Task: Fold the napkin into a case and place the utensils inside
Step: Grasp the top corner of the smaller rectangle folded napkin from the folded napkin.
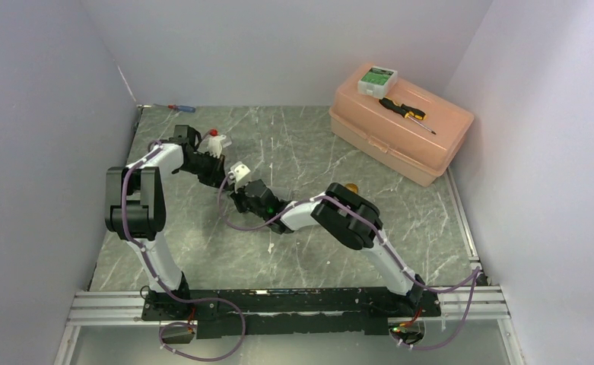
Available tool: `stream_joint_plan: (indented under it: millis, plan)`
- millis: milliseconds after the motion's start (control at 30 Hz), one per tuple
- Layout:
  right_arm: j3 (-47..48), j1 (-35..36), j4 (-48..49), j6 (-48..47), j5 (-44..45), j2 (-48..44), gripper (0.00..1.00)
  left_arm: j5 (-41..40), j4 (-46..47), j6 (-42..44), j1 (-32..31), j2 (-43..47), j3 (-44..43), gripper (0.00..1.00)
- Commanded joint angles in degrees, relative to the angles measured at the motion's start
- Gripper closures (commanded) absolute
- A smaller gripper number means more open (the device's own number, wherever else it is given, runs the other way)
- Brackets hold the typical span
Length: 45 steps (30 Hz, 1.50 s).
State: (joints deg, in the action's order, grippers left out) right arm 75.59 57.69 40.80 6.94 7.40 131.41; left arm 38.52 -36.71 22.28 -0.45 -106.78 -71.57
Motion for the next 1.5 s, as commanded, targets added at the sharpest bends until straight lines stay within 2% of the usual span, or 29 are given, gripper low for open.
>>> stream_joint_plan:
  millis: [0,400,700,867,1033,1100,1200,1467]
  plan:
    - [3.54,-0.19,2.81,0.52,2.93,2.00,1.00,4.50,-2.55,-1.19,1.66,0.83,-2.78,0.97]
    - [6.17,-1.96,3.45,4.02,7.36,4.86,1.00,6.14,-6.29,1.60,3.51,-1.35,-3.85,0.97]
    - [9.36,-2.61,1.25,8.61,4.32,7.09,1.00,8.23,-6.42,1.75,3.70,-2.53,-4.28,0.97]
    - [8.49,-3.12,2.49,10.54,3.71,6.36,1.00,5.86,-6.60,4.32,3.74,-3.43,-4.17,0.97]
    - [4.70,-6.57,4.08,16.68,-6.61,2.01,1.00,-1.12,-3.91,10.93,3.70,-3.02,-1.14,0.97]
    - [3.42,-7.59,4.83,19.55,-13.18,0.93,1.00,-2.73,-2.33,12.29,3.68,-3.04,-0.21,0.97]
    - [-0.03,-9.29,8.36,25.04,-18.62,-0.44,1.00,-4.25,-0.64,12.94,3.55,-3.16,0.73,0.97]
    - [-4.32,-13.35,13.52,34.14,-23.70,-3.10,0.99,-6.79,0.74,14.05,3.27,-4.03,1.98,0.97]
